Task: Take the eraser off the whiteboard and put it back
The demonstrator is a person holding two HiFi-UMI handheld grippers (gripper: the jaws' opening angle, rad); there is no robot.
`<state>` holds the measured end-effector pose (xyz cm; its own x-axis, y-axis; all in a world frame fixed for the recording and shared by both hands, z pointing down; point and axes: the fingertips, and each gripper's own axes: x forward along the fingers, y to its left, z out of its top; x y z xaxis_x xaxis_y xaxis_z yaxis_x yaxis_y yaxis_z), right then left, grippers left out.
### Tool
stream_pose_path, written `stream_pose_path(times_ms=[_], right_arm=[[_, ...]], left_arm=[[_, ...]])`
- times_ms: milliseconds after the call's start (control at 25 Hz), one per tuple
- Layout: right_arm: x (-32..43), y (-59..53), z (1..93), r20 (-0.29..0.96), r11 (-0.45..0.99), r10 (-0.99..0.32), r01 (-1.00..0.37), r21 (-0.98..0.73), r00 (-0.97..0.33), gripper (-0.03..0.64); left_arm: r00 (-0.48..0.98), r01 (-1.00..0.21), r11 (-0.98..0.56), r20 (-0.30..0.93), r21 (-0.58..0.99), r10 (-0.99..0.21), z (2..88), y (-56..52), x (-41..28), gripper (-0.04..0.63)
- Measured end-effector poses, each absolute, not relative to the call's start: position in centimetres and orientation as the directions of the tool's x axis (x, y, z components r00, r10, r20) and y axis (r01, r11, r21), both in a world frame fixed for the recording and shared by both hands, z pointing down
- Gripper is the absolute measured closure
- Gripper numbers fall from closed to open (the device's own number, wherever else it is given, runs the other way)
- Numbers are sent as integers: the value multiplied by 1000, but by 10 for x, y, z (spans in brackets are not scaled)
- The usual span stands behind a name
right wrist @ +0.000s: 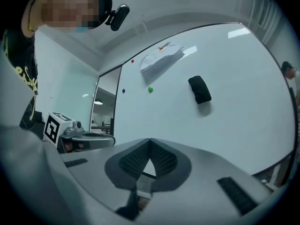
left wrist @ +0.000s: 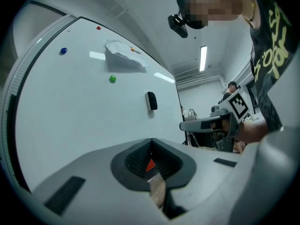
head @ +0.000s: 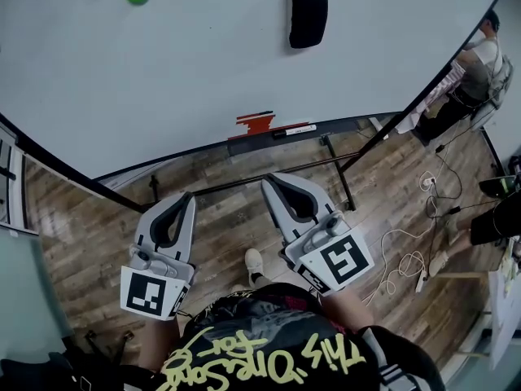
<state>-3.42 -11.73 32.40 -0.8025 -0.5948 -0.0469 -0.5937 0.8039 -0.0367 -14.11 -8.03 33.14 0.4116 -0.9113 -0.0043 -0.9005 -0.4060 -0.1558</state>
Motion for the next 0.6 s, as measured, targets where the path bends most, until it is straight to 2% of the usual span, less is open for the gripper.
stream_pose_path(times_ms=[600], right_arm=[[-26, -115, 321, -52, 792, -610, -610, -20, -791, 609]], left_arm=[[429, -892, -421, -13, -162, -903, 328, -80, -132, 588]])
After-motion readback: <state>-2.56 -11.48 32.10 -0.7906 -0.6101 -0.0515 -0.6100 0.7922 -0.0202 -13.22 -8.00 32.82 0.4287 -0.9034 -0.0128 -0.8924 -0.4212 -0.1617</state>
